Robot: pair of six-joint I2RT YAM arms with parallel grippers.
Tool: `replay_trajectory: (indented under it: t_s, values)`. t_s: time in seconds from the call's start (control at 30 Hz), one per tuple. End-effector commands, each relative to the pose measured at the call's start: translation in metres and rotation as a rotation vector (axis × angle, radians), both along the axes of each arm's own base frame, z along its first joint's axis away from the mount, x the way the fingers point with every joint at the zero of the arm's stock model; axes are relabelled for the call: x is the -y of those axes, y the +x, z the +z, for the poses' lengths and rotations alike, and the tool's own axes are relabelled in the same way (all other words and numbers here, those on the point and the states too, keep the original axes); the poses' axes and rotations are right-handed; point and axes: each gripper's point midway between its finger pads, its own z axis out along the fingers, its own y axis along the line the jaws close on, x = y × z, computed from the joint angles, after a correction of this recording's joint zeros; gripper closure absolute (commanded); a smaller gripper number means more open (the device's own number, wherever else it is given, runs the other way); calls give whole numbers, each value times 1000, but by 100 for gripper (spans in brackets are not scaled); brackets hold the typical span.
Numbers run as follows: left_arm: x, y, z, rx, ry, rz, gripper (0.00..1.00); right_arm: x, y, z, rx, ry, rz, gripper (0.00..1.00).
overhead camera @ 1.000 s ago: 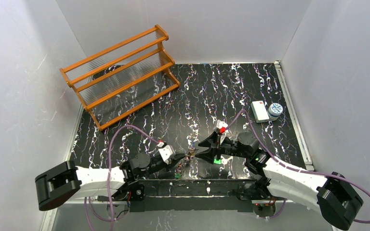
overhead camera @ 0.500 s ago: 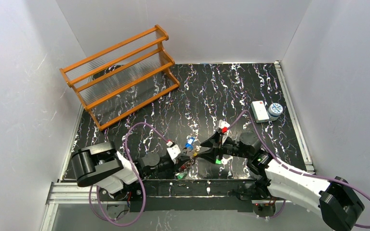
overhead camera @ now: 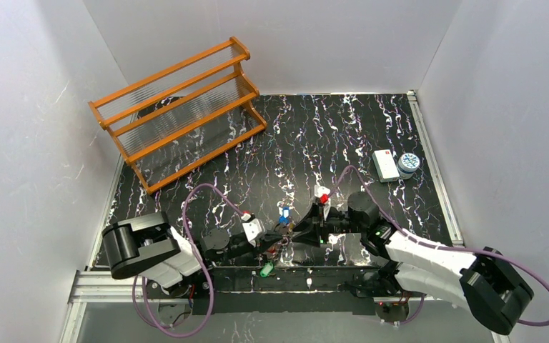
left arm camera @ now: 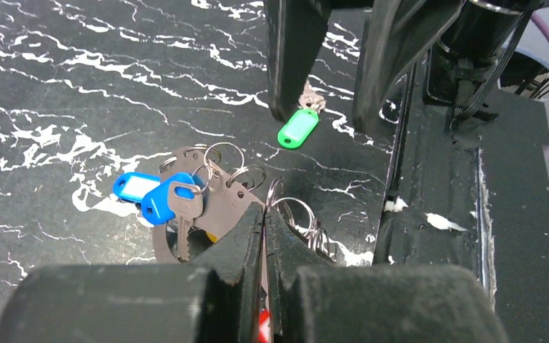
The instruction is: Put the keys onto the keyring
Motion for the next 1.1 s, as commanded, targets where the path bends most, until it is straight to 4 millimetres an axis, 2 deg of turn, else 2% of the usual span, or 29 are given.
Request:
replay_trajectory:
  t_s: [0.0, 0.13, 0.37, 0.67, 0.87, 1.07]
  values:
    - [-3, -2, 45, 107, -155, -13, 100, -13, -7, 25, 58, 70, 131, 56]
    - [-6, -4, 47, 111, -164, -15, 100, -19, -10, 27, 51, 75, 191, 60]
    - [-9, -5, 48, 106, -172, -12, 100, -23, -5, 28, 84, 82, 192, 59]
    - [-10, -7, 53, 109, -187, -18, 100, -25, 4, 7, 69, 17, 165, 65]
    - [-9, -9, 54, 105, -193, -29, 100, -32, 9, 11, 72, 20, 183, 70]
    - [-11, -8, 56, 109, -200, -20, 100, -33, 13, 5, 74, -12, 176, 70]
